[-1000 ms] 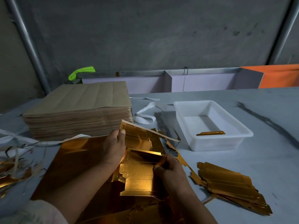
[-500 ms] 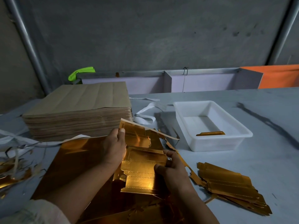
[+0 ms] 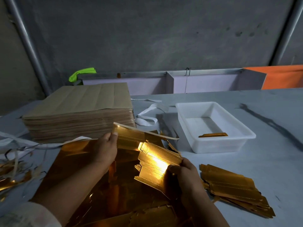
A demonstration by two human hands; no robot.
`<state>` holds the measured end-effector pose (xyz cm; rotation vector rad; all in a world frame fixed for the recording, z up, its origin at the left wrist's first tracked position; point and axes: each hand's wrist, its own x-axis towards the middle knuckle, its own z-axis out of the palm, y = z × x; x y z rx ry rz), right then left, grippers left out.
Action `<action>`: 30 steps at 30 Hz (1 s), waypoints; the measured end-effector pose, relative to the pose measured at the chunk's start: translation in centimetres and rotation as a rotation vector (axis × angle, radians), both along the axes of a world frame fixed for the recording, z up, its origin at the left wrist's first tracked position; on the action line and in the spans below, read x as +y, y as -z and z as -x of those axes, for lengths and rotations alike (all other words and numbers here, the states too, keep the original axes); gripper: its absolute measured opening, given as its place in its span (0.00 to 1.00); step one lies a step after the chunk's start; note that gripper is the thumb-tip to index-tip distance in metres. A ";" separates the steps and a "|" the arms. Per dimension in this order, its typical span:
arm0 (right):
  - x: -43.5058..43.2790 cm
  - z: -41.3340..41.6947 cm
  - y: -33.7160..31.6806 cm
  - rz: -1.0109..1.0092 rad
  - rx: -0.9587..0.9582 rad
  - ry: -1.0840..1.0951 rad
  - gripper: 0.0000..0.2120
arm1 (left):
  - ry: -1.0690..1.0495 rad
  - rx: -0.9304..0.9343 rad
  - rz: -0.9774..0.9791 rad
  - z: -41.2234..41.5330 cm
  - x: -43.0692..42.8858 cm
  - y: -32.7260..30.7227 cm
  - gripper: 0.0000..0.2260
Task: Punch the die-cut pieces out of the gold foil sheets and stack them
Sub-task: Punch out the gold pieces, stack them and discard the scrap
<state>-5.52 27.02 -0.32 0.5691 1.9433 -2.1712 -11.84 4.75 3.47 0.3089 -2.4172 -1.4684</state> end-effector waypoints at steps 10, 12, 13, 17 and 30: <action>-0.1 1.5 -1.0 0.107 -0.075 0.041 0.05 | 0.235 -0.190 -0.292 -1.5 1.0 -0.8 0.16; 0.0 1.8 -1.2 0.109 -0.080 0.039 0.09 | 0.295 -0.213 -0.299 -1.6 1.0 -0.7 0.14; 0.0 1.9 -1.3 0.095 -0.076 0.029 0.09 | 0.325 -0.223 -0.301 -1.7 1.0 -0.5 0.13; -0.2 1.2 -1.5 0.053 -0.034 -0.061 0.08 | 0.409 -0.255 -0.275 -2.0 0.8 0.2 0.12; -2.0 0.0 0.1 -0.123 0.110 -0.124 0.12 | 0.281 -0.322 -0.104 -0.6 -0.2 1.5 0.12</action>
